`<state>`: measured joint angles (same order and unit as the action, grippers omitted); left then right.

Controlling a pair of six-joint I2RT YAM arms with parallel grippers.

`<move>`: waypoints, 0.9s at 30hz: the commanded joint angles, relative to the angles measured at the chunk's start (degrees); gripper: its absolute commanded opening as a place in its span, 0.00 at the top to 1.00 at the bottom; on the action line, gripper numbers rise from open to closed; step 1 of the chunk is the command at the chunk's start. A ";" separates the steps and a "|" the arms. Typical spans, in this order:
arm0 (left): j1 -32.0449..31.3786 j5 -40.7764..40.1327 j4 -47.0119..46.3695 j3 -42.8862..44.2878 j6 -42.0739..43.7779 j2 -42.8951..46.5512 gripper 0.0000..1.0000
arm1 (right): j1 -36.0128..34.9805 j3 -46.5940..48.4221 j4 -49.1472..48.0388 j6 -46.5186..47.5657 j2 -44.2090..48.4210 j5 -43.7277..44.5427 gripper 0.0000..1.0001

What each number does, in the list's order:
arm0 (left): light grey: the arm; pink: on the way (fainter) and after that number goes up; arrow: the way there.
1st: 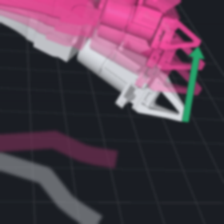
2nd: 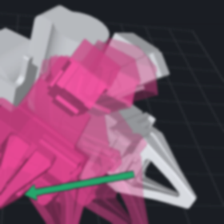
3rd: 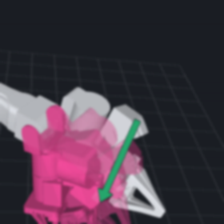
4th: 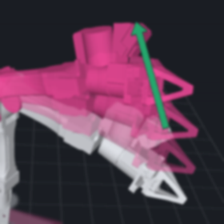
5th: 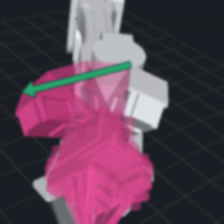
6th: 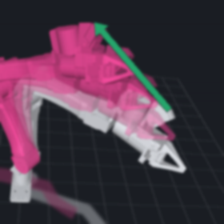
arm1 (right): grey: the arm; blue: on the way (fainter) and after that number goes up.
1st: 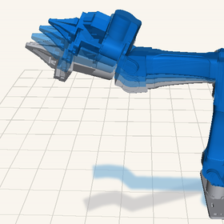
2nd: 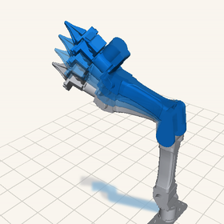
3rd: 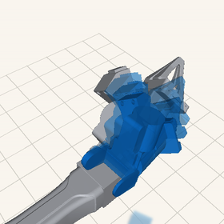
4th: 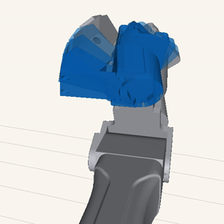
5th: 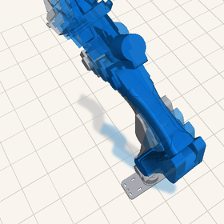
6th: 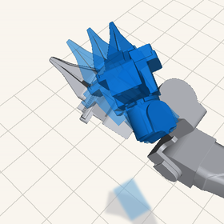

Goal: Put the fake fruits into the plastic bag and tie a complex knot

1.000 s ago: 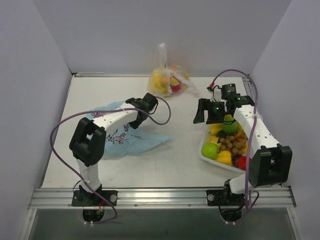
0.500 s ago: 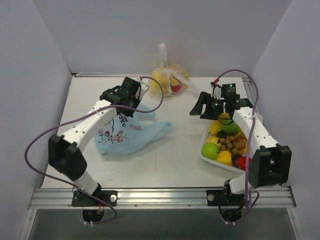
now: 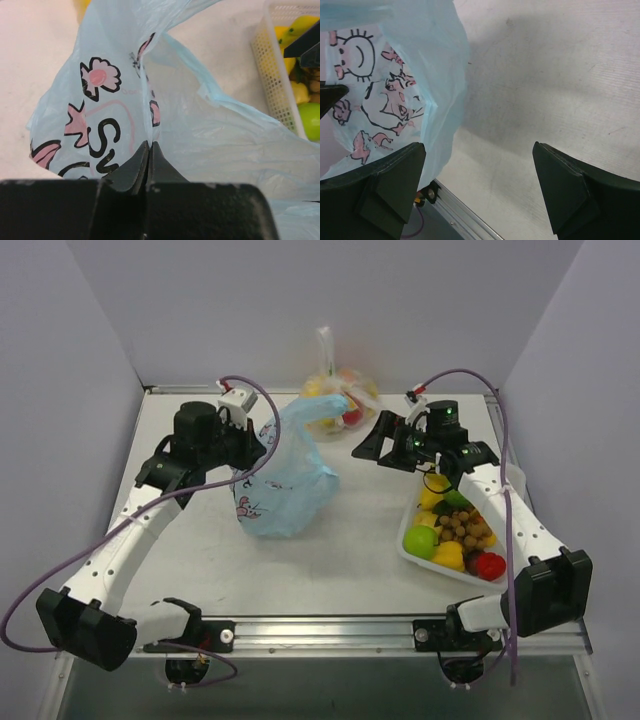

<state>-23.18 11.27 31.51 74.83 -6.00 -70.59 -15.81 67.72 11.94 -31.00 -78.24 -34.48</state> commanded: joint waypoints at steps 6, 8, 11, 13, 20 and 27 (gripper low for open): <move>3.49 18.87 -28.87 -16.55 -14.82 5.03 1.00 | -3.69 2.59 -2.54 1.55 -2.00 3.26 0.00; 4.11 22.64 -31.32 -16.99 -16.75 4.32 1.00 | -5.45 2.85 -3.06 2.70 -4.01 4.94 0.00; 4.90 27.05 -37.11 -18.57 -20.61 3.62 1.00 | -7.12 3.20 -5.17 1.92 -7.53 4.69 0.00; 4.99 27.93 -38.62 -19.10 -21.94 3.44 1.00 | -7.91 3.73 -5.79 1.74 -9.29 4.34 0.00; 5.78 29.25 -41.69 -19.89 -24.67 3.61 1.00 | -11.26 1.19 -11.23 0.60 -12.03 2.94 0.00; 7.97 30.30 -44.69 -21.30 -28.27 4.14 1.00 | -10.56 -5.14 -26.25 -4.24 -9.31 -3.65 0.00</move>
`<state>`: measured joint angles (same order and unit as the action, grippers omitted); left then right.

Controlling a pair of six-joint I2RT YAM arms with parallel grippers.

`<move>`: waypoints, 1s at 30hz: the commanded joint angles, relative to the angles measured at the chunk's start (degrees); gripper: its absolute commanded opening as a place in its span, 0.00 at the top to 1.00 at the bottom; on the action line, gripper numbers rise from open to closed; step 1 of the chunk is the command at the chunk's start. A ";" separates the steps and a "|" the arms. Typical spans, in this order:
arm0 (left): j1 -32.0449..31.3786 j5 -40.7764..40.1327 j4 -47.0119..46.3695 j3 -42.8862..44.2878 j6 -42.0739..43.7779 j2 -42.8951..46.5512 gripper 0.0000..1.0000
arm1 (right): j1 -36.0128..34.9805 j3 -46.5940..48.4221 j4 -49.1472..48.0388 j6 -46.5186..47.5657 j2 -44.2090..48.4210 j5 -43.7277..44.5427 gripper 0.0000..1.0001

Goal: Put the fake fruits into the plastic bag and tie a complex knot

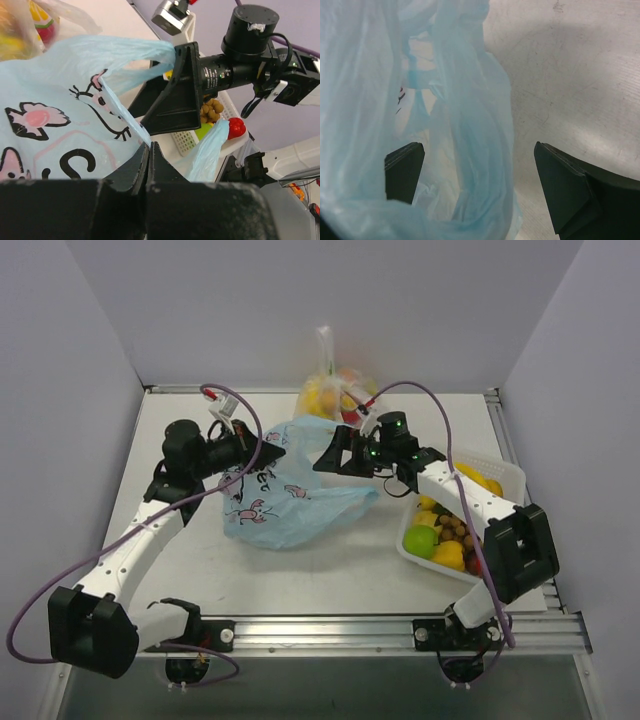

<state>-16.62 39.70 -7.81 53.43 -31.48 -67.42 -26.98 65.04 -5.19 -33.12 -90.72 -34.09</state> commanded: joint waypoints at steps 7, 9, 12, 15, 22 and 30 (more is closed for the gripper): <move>5.10 4.23 -8.26 -0.25 -9.01 -0.17 1.00 | 8.08 -4.13 -7.65 -0.28 10.29 -6.08 0.00; 5.63 5.47 -12.30 -0.78 -11.83 -1.40 1.00 | 8.53 -3.17 -3.62 2.62 11.70 -4.33 0.00; 6.43 7.67 -19.16 -1.49 -18.07 -2.98 1.00 | 9.49 -4.03 -2.72 3.07 13.02 -1.69 0.00; 6.52 8.29 -22.33 -1.49 -21.42 -4.21 1.00 | 10.11 -6.05 -8.22 0.18 12.58 -3.70 0.00; 7.48 7.76 -33.37 -3.06 -33.96 -7.46 1.00 | 9.67 -23.33 -41.35 -17.90 8.90 -4.86 0.00; 7.92 6.62 -38.07 -5.88 -38.30 -9.22 1.00 | 5.46 -24.87 -54.05 -17.42 6.61 -1.51 0.00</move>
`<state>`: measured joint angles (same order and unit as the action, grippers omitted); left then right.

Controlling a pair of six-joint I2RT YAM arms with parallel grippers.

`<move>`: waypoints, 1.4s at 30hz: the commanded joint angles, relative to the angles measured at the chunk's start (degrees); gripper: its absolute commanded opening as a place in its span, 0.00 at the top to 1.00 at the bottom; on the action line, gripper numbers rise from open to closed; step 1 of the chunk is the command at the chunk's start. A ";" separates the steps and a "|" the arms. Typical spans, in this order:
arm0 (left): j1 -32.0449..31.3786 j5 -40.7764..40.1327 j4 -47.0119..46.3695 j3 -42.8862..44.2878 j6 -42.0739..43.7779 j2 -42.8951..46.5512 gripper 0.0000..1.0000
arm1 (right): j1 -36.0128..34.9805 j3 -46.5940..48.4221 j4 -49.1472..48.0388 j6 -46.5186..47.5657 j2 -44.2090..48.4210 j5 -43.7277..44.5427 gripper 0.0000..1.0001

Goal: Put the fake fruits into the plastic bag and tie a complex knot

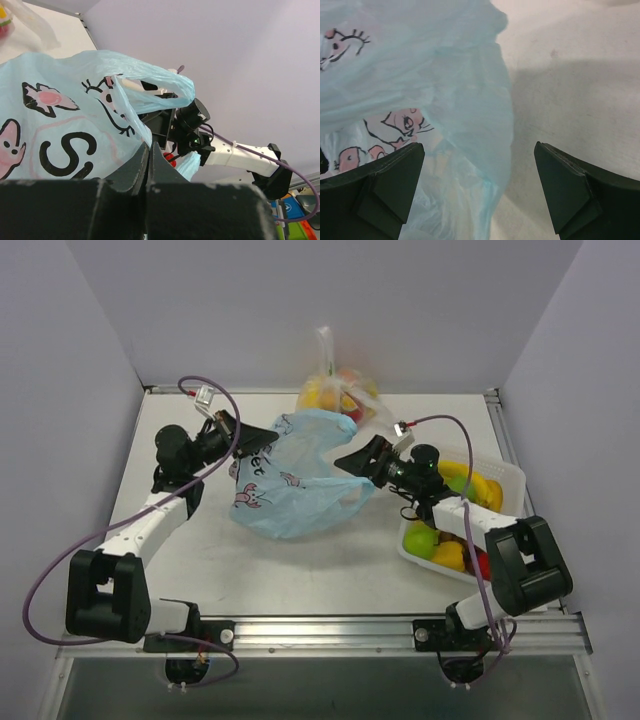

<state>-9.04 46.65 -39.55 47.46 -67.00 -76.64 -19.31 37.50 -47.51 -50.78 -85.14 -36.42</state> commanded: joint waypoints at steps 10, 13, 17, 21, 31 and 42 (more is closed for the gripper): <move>1.74 -0.51 -7.99 -0.70 -6.47 -0.35 1.00 | -9.34 6.09 -6.47 2.36 -9.93 4.77 0.00; 2.18 0.36 -8.96 -1.49 -7.79 -0.44 1.00 | -8.64 7.32 -5.84 1.66 -12.58 5.92 0.14; 3.93 3.79 -10.19 -3.33 -8.40 0.53 1.00 | -5.57 10.49 -6.55 -0.36 -10.49 -0.37 0.85; 8.68 8.44 -10.81 -3.17 -7.88 0.00 1.00 | 0.05 13.74 3.27 3.40 -2.24 -5.47 1.00; 14.49 16.98 -15.19 -3.69 -12.26 -4.48 1.00 | 5.70 18.68 29.22 19.31 3.05 -3.88 0.38; 13.00 10.39 -25.93 -1.94 -27.39 -5.89 1.00 | -4.86 -0.13 -14.60 8.78 -5.73 0.74 0.13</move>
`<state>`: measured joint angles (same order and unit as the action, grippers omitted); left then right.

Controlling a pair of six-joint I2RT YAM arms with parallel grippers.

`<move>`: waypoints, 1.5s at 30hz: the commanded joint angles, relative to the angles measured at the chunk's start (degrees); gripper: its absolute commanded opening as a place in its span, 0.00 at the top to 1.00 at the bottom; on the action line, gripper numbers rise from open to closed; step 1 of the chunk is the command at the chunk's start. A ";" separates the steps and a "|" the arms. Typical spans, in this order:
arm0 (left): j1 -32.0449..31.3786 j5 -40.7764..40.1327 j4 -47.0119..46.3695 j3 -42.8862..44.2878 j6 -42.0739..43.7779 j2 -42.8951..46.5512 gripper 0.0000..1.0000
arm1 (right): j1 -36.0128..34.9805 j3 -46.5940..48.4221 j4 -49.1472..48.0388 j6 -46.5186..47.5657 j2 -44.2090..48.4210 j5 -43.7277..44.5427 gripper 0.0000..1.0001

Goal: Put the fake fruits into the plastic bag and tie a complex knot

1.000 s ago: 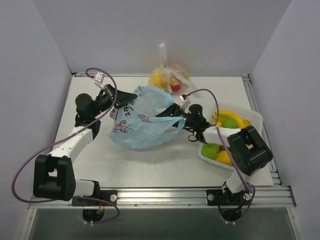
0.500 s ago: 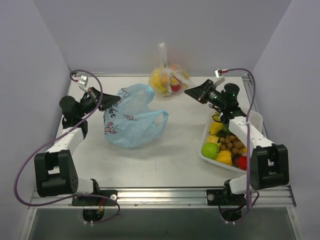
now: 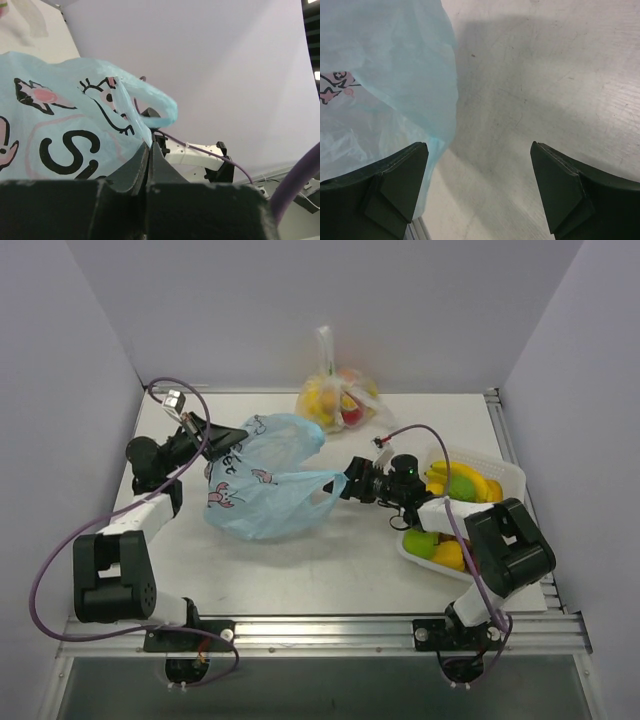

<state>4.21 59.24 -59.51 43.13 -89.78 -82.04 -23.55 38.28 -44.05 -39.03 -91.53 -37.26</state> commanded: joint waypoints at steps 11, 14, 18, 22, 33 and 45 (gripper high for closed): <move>-3.24 -4.57 -7.38 2.74 -6.99 -1.81 1.00 | -5.80 2.32 -29.07 -5.71 -5.41 2.63 0.11; -3.42 -4.84 -7.73 3.27 -7.69 -1.90 1.00 | -7.90 4.43 -29.25 -6.33 -8.05 2.54 0.11; -3.77 -5.19 -8.26 3.45 -8.74 -1.98 1.00 | -9.75 6.71 -27.85 -5.45 -11.21 3.59 0.11; -3.77 -5.28 -8.78 3.10 -9.98 -1.90 1.00 | -10.37 9.17 -26.35 -5.88 -13.85 6.84 0.14; -1.23 -0.55 -10.63 4.49 -9.01 -1.89 1.00 | -3.45 13.30 -3.31 -1.86 -3.68 1.50 1.00; 2.57 7.71 70.25 26.67 58.32 -6.36 1.00 | 10.73 20.34 38.93 14.40 11.89 -9.33 1.00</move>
<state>7.27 72.44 -36.93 57.10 -70.57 -87.81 -10.28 56.55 -18.90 -31.40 -81.97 -42.33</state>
